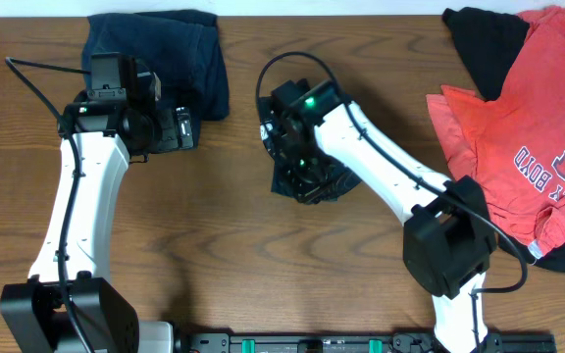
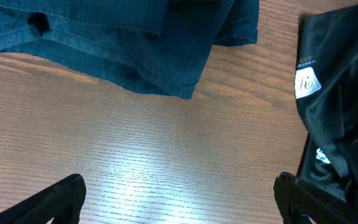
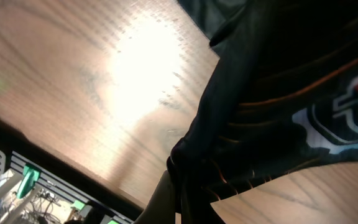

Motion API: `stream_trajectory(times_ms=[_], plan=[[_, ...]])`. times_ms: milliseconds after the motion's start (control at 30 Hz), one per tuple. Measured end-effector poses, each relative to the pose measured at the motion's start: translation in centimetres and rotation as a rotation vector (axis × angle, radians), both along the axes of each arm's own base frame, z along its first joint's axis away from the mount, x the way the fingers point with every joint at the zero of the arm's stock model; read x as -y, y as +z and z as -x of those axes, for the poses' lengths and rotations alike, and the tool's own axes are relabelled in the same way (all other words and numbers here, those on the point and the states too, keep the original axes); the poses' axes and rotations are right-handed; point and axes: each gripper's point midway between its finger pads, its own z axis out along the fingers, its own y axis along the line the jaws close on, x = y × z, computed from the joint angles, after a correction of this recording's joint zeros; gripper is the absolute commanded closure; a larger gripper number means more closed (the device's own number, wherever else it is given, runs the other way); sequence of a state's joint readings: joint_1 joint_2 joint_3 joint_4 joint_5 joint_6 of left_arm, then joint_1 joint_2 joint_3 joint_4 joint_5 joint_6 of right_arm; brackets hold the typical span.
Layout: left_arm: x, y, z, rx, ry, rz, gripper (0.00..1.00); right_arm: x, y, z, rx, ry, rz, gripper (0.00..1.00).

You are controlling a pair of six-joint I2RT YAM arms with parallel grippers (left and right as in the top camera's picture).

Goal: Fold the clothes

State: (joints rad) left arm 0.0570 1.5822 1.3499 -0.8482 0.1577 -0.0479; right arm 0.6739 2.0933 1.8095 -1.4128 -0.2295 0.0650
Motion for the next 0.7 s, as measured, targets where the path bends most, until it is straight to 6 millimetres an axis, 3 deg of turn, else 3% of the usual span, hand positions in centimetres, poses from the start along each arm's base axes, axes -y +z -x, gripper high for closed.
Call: stream_trajectory(times_ms=[100, 300, 333, 500, 700], plan=[[0.0, 0.0, 0.0, 0.0, 0.0, 0.0, 0.02, 0.0, 0.1, 0.6, -0.017, -0.009, 0.01, 0.51], [0.0, 0.0, 0.0, 0.0, 0.0, 0.0, 0.02, 0.6, 0.2, 0.1, -0.019, -0.035, 0.009, 0.13], [0.0, 0.0, 0.0, -0.001, 0.0, 0.001, 0.02, 0.9, 0.3, -0.3, -0.011, -0.045, 0.004, 0.01], [1.0, -0.2, 0.6, -0.026, -0.02, 0.051, 0.02, 4.4, 2.9, -4.6, 0.119, -0.157, -0.036, 0.01], [3.7, -1.0, 1.3, -0.06, -0.084, 0.145, 0.02, 11.6, 5.9, -10.7, 0.263, -0.392, -0.106, 0.01]])
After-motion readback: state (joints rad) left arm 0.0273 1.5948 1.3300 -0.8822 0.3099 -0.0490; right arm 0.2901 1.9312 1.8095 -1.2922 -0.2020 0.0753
